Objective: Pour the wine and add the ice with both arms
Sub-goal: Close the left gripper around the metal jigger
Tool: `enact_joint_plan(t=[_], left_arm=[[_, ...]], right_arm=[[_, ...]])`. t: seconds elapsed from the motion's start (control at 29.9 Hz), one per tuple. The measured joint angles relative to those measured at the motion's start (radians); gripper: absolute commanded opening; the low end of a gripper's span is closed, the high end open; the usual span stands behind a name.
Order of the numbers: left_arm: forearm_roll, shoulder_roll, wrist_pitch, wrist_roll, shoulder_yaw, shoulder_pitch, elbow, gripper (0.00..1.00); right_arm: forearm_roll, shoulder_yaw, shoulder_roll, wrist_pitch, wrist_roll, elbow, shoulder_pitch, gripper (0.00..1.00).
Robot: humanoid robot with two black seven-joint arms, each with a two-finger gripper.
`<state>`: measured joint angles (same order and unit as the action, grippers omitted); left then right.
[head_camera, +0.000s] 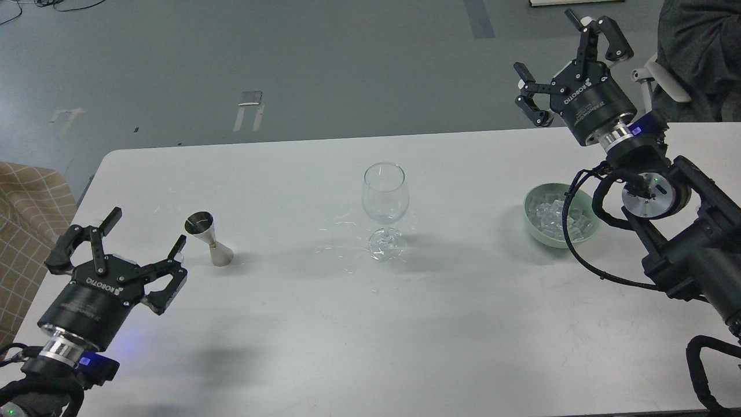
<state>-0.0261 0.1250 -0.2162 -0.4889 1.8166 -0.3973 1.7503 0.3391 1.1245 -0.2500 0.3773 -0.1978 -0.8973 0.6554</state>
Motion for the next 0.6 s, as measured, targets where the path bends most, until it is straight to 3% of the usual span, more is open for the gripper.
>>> enact_joint_plan(t=[0.27,0.6], left_arm=[[0.126,-0.076,0.004,0.01,-0.02,0.007,-0.058,0.96],[0.202,-0.124,0.018,0.032,-0.048,0.118,-0.209,0.96]], right_arm=[[0.004,-0.003,0.0,-0.012,0.001,-0.001,0.002,1.0],[0.006,-0.006,0.0,-0.018,0.003,-0.002,-0.003,1.0]])
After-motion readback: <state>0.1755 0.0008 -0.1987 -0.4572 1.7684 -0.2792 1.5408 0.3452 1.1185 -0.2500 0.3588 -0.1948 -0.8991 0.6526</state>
